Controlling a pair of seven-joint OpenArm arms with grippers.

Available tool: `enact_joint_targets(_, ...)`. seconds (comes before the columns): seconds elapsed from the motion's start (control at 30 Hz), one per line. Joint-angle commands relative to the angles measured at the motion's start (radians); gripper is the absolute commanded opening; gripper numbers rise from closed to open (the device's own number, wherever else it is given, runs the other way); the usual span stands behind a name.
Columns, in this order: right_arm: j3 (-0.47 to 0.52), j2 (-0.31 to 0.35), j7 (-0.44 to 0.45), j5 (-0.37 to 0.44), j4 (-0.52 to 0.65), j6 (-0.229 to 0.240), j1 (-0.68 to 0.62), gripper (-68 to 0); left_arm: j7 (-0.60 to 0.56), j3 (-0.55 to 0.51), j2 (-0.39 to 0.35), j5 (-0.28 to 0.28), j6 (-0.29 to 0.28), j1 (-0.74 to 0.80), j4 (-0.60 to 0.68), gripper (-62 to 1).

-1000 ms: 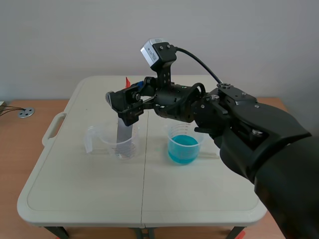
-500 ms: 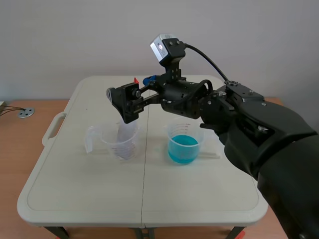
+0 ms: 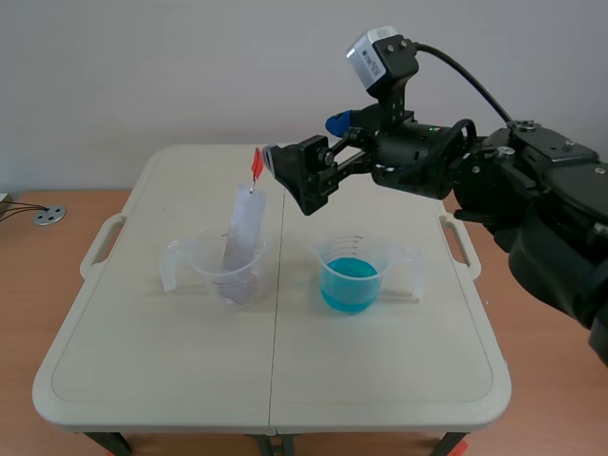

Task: Hold the metal plate by the orange handle, dip it into the blue solution, take it out and point at it, then put the plate back in the beaker on the left.
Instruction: 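Return to the home posture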

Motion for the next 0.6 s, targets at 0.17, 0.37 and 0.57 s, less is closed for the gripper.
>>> enact_joint_targets(0.17,0.012,0.101,0.021,0.011,0.082,-0.021,-0.064,-1.2,-0.045,-0.045,-0.019,-0.014,0.001,-0.06,0.191,1.4)
enact_joint_targets(0.37,0.067,0.18,0.049,0.011,0.18,-0.023,-0.168,-1.2,-0.092,-0.045,-0.019,-0.042,0.001,-0.087,0.349,1.4)
enact_joint_targets(0.57,0.145,0.234,0.049,0.011,0.303,-0.03,-0.291,-1.2,-0.126,-0.043,-0.017,-0.044,0.001,-0.106,0.475,1.4)
